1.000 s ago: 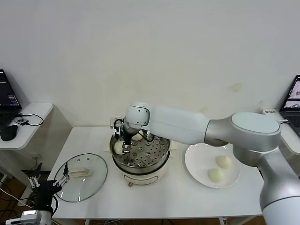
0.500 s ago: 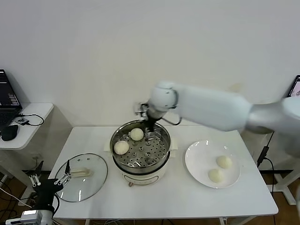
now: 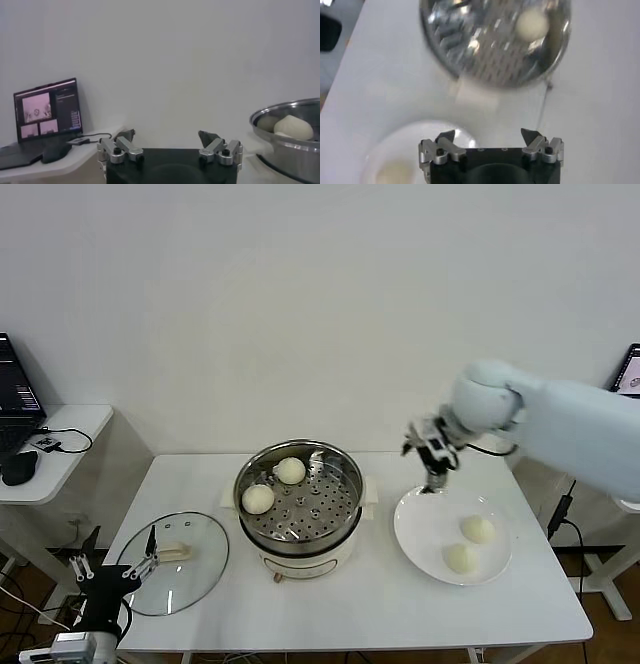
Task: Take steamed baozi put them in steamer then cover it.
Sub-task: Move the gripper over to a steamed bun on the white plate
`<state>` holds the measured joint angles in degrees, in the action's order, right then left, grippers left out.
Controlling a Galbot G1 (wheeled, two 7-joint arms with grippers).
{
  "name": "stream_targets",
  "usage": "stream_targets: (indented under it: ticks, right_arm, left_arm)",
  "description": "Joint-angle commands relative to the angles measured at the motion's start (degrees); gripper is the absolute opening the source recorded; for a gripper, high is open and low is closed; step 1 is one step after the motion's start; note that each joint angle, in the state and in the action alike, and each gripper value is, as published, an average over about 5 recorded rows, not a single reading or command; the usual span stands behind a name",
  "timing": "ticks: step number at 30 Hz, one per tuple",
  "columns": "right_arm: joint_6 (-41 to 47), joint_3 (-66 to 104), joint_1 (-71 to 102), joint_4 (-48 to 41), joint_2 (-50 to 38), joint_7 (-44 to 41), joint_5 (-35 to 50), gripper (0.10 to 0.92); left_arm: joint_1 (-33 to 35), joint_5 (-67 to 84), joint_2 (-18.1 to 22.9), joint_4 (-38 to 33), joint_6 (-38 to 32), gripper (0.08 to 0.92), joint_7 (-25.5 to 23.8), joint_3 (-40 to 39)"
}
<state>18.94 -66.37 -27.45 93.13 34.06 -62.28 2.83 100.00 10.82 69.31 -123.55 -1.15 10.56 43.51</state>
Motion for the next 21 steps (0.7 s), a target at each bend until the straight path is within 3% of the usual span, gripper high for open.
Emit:
stream_targets:
  ticks: [1,8,21]
  right_arm:
    - [-4.8,13.3,19.9,3.0,-12.1,-1.4,-11.7,0.823]
    - [-5.0,20.2,31.8,0.8,-10.6,0.2,-13.9,0.823]
    - [-5.4,21.2,35.1,-3.3,-6.6,1.7,-14.9,0.823]
  left_arm:
    - [0.3,-0.2,0.0,-0.1,0.0,0.823,0.0,0.0]
    - [1.0,-0.7,0.3,-0.3,0.2,0.823,0.0,0.5]
    - [2.0,-1.4,1.0,0.1,0.1,0.823,0.0,0.8]
